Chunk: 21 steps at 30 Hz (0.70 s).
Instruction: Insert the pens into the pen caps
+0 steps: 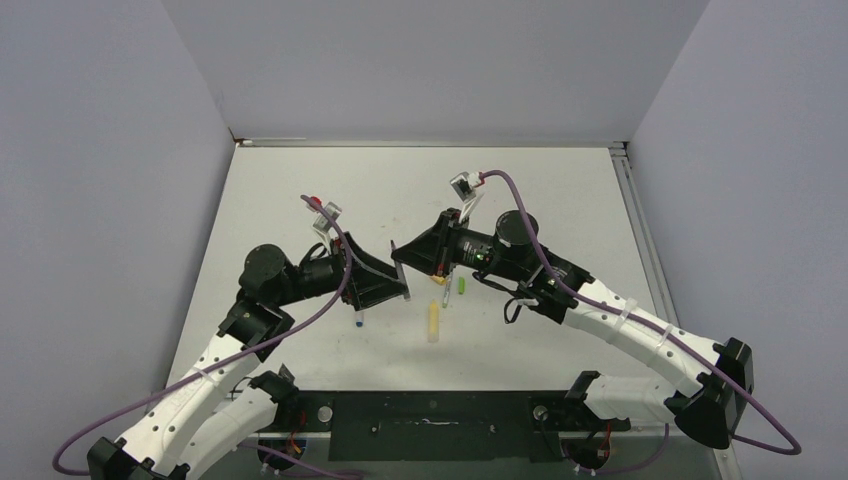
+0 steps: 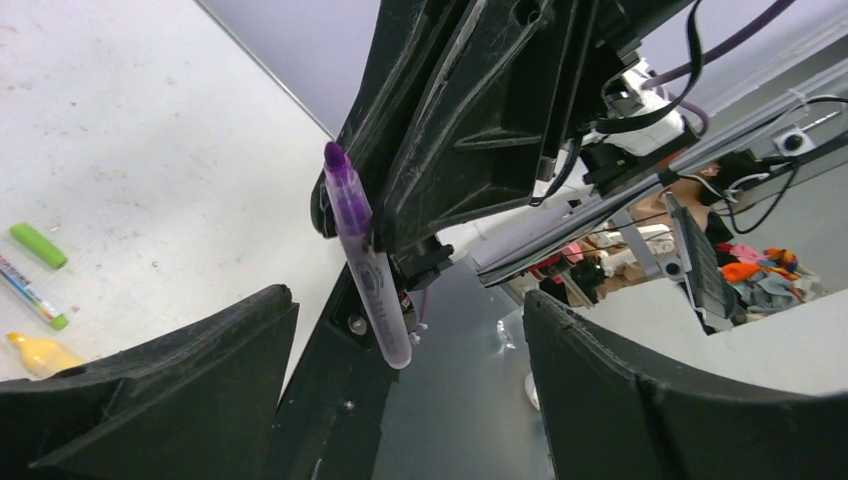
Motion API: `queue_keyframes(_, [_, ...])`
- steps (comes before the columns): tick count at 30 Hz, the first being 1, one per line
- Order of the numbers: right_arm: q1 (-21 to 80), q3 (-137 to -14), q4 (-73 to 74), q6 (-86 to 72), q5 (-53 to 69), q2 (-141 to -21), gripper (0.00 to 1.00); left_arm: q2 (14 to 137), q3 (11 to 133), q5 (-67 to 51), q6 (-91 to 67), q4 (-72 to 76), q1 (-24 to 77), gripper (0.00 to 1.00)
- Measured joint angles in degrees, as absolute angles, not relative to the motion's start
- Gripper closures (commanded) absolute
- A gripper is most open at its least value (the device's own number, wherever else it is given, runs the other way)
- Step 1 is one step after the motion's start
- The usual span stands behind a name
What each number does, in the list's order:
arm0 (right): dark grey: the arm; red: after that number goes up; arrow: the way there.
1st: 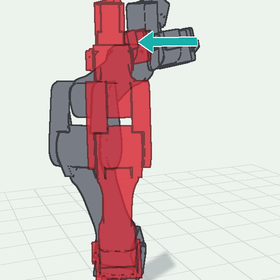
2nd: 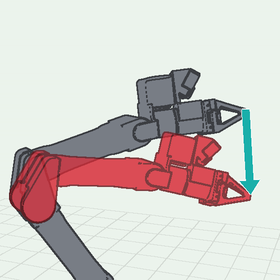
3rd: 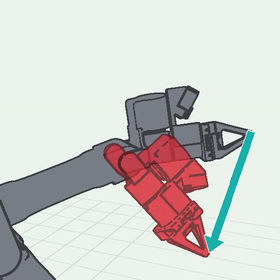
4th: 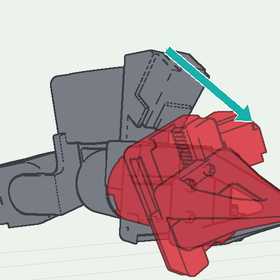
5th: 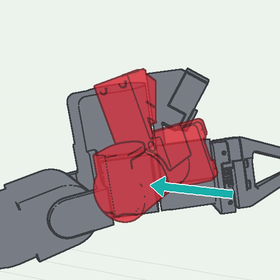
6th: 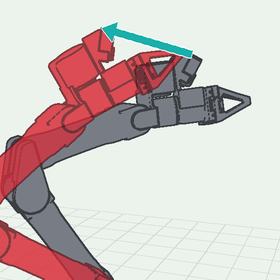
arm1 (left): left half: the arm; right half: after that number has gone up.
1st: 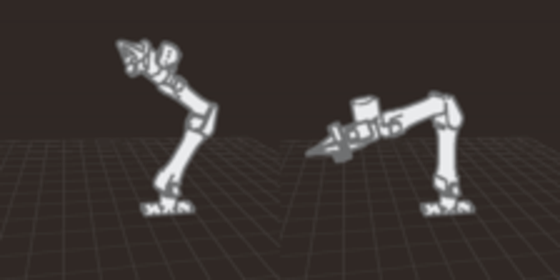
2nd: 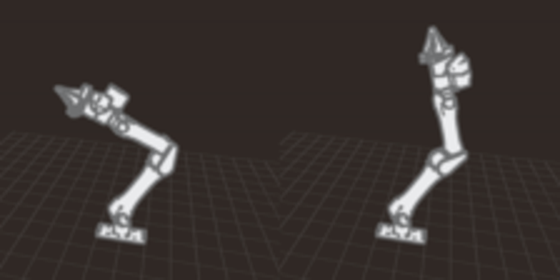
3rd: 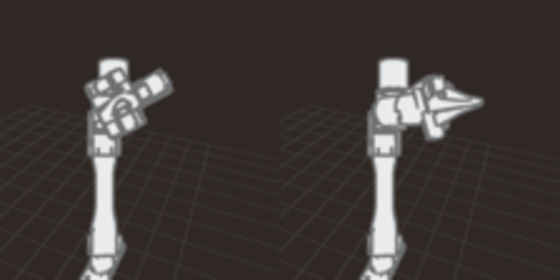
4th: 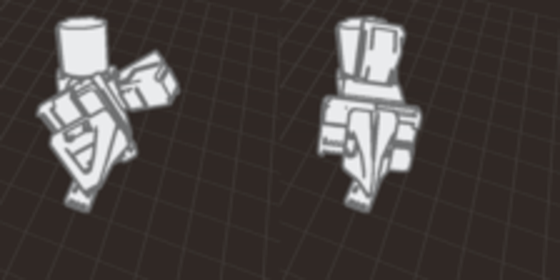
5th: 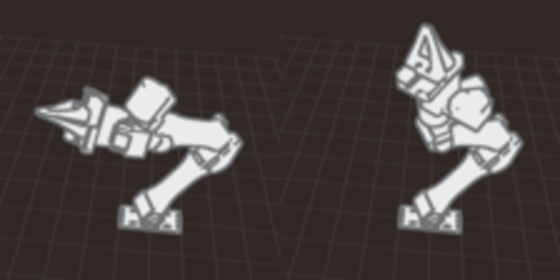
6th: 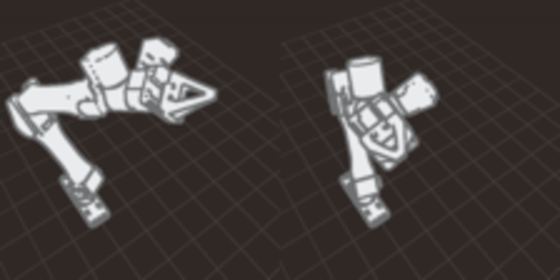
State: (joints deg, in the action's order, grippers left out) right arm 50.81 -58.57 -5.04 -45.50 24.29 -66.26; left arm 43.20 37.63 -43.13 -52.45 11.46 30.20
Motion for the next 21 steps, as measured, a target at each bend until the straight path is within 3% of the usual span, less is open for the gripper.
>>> queue_keyframes(16, [54.1, -58.3, -12.1, -47.2, 25.5, -66.3, 0.95, 43.3, 37.6, -47.9, -58.2, 20.9, 30.2, 0.62])
queue_keyframes(21, [54.9, -58.3, -13.4, -47.2, 25.5, -66.2, 0.95, 43.3, 37.5, -48.4, -59.4, 22.6, 30.2, 0.83])
